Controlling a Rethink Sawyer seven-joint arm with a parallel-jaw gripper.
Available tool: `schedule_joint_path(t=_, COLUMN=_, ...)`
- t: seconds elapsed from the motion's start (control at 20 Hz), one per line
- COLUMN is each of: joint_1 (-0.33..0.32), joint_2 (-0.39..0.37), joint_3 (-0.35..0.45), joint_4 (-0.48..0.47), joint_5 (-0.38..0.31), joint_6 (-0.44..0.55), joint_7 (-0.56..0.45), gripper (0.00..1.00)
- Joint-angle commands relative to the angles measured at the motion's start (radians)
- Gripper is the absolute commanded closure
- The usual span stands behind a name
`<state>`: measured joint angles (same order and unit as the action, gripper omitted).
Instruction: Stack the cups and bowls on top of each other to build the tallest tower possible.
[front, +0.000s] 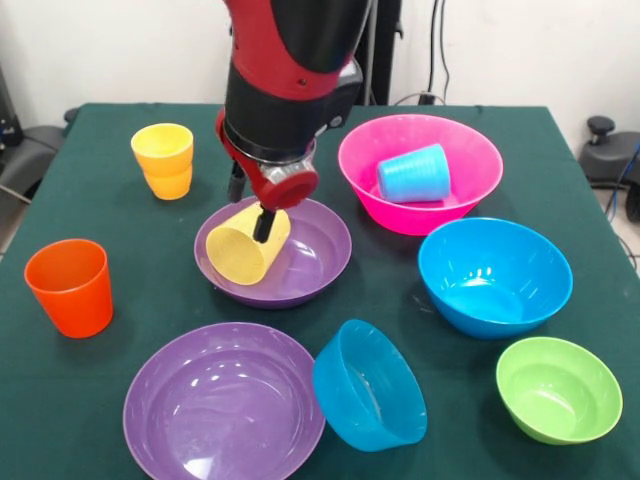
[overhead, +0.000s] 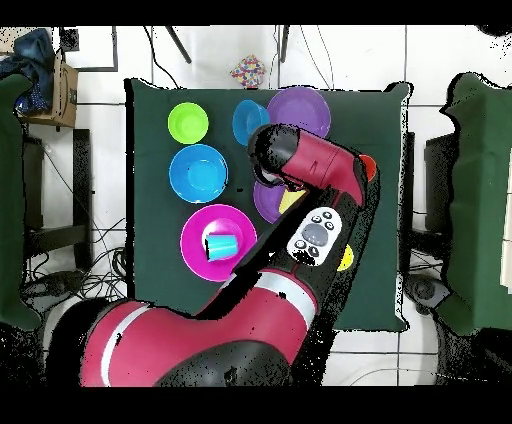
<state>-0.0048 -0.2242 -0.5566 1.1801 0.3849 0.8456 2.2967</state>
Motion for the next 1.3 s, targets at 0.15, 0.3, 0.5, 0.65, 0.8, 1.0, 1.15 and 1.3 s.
schedule_joint_path(t=0.15, joint_1=-0.02, joint_2=0.102, joint_3=0.067, joint_4=-0.154, joint_5=-0.083, joint_6=0.201, joint_7=0.04, gripper=0.0)
schedule_joint_path(t=0.3, joint_1=-0.02, joint_2=0.109, joint_3=0.053, joint_4=-0.181, joint_5=-0.087, joint_6=0.249, joint_7=0.045, gripper=0.0)
schedule_joint_path(t=0.5, joint_1=-0.028, joint_2=0.134, joint_3=0.04, joint_4=-0.224, joint_5=-0.077, joint_6=0.302, joint_7=0.064, gripper=0.0)
schedule_joint_path(t=0.65, joint_1=-0.025, joint_2=0.147, joint_3=0.036, joint_4=-0.244, joint_5=-0.067, joint_6=0.311, joint_7=0.077, gripper=0.0)
schedule_joint_path(t=0.8, joint_1=-0.024, joint_2=0.152, joint_3=0.032, joint_4=-0.254, joint_5=-0.063, joint_6=0.32, joint_7=0.079, gripper=0.0)
schedule_joint_path(t=1.0, joint_1=-0.018, joint_2=0.152, joint_3=0.025, joint_4=-0.256, joint_5=-0.057, joint_6=0.32, joint_7=0.087, gripper=0.0)
schedule_joint_path(t=1.15, joint_1=-0.019, joint_2=0.161, joint_3=0.019, joint_4=-0.271, joint_5=-0.047, joint_6=0.313, joint_7=0.103, gripper=0.0)
schedule_joint_path(t=1.3, joint_1=-0.019, joint_2=0.174, joint_3=0.011, joint_4=-0.287, joint_5=-0.04, joint_6=0.307, joint_7=0.113, gripper=0.0)
